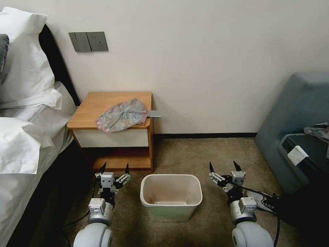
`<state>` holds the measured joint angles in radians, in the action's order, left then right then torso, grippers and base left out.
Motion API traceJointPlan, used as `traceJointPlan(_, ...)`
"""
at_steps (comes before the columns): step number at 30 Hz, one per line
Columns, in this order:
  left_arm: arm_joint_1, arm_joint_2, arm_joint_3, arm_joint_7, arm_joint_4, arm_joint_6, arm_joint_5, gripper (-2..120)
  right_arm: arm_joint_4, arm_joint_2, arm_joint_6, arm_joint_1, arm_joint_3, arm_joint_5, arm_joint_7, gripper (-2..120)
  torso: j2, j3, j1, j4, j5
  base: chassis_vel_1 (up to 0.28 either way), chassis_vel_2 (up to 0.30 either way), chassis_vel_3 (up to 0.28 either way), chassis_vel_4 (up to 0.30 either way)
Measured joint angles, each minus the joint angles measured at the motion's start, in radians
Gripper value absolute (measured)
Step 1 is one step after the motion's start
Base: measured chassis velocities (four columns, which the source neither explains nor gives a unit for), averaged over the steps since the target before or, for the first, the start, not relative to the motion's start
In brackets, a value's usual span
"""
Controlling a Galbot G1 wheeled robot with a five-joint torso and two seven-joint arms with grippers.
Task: Pick up the garbage bag from the table and place it over the trash can.
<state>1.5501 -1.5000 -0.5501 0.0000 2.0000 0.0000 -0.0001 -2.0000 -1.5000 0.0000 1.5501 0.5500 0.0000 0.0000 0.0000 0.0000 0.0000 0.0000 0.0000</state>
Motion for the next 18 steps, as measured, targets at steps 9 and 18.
traceJointPlan(9, 0.000, 0.000, 0.000, 0.000, 0.000, 0.000, 0.000, 98, 0.000, 0.000, 0.000, 0.000, 0.000, 0.000, 0.000, 100, 0.000, 0.000, 0.000, 0.0000, 0.0000, 0.000, 0.000, 0.000, 0.000)
traceJointPlan(18, 0.000, 0.000, 0.000, 0.000, 0.000, 0.000, 0.000, 98, 0.000, 0.000, 0.000, 0.000, 0.000, 0.000, 0.000, 100, 0.000, 0.000, 0.000, 0.0000, 0.0000, 0.000, 0.000, 0.000, 0.000)
